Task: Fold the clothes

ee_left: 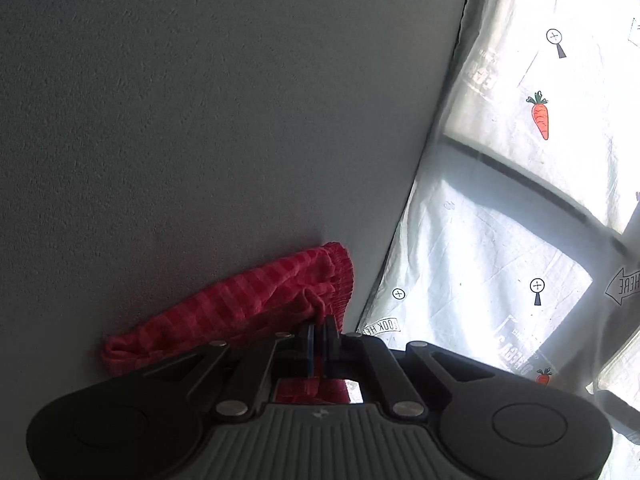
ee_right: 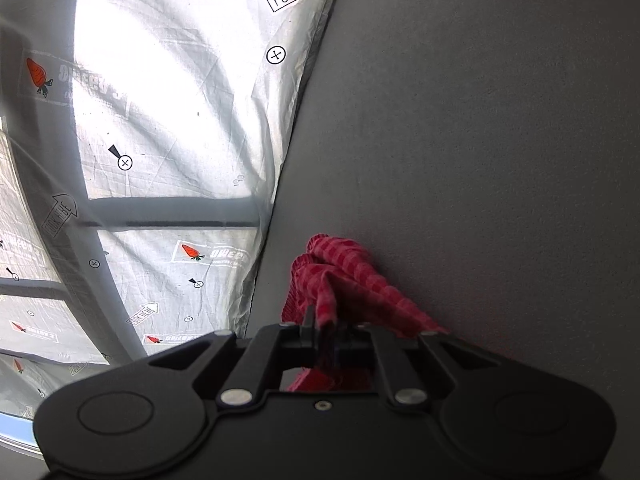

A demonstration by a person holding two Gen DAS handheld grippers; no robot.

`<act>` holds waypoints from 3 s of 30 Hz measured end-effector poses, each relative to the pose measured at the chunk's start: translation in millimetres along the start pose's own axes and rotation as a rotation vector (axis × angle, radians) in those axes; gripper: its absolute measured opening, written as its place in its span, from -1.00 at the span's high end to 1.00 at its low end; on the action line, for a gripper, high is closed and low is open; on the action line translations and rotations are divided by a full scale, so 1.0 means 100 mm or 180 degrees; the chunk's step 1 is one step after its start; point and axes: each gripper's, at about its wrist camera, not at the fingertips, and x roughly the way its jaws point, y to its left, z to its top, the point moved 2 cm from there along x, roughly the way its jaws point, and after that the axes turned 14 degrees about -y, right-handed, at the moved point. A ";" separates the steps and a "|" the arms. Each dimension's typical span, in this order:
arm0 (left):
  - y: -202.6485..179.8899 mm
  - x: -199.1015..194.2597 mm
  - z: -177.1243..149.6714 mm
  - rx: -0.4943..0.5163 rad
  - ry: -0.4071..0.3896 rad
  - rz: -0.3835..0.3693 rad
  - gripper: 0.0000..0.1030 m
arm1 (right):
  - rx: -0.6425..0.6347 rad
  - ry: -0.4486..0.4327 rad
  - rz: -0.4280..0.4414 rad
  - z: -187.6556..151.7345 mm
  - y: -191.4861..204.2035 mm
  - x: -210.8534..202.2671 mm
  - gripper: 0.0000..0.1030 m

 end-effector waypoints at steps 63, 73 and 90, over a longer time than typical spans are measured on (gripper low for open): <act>-0.60 0.16 -1.21 0.4787 -0.0856 0.1224 -0.57 | -0.3585 0.0117 -0.0651 -0.72 0.76 0.31 -0.63; -0.61 0.59 -1.26 0.5304 -0.0586 0.1283 -0.59 | -0.3949 0.0284 -0.0748 -0.78 0.77 0.69 -0.69; -0.58 0.71 -1.36 0.5192 -0.0279 0.0699 0.03 | -0.3389 0.0658 -0.0216 -0.98 0.78 0.90 0.49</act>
